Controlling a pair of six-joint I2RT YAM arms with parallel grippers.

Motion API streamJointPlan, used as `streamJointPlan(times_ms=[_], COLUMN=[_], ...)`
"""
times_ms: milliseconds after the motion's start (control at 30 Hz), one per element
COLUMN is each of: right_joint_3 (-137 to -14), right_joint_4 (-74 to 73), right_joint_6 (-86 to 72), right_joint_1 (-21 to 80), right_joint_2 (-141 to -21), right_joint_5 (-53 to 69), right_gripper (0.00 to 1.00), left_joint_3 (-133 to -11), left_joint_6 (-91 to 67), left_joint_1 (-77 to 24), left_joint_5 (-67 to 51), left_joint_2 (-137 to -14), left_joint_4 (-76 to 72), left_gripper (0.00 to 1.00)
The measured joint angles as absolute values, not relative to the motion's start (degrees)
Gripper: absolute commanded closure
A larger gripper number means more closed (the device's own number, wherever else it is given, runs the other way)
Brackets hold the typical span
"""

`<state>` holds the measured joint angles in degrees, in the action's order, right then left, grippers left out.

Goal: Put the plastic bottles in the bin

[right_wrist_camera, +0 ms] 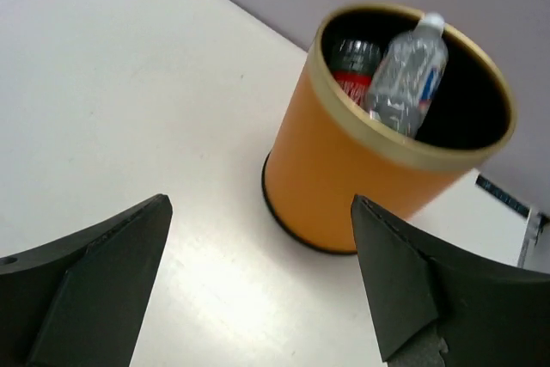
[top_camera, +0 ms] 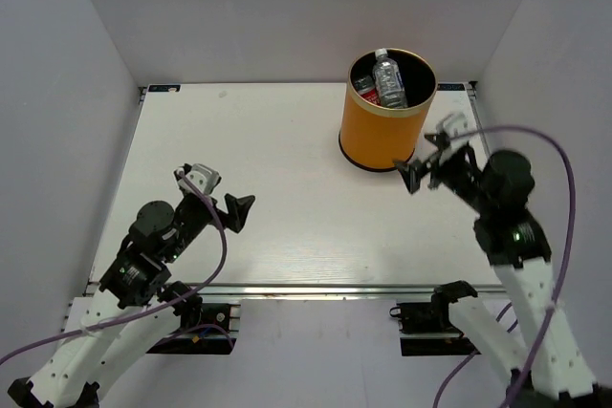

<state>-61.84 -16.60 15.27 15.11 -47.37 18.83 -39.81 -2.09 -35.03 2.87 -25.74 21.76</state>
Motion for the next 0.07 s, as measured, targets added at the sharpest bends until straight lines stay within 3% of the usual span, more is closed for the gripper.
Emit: streamJointPlan(times_ms=[67], right_joint_3=[-54.3], right_joint_4=[-18.2], right_joint_6=[14.3], right_joint_1=[15.1], right_joint_2=[-38.6], right_joint_5=[18.5], right_gripper=[0.1], left_joint_3=[-39.8], left_joint_6=[-1.9], left_joint_1=[-35.0], left_joint_5=[2.2], left_joint_2=[-25.7], left_joint_4=[21.8], left_gripper=[0.0])
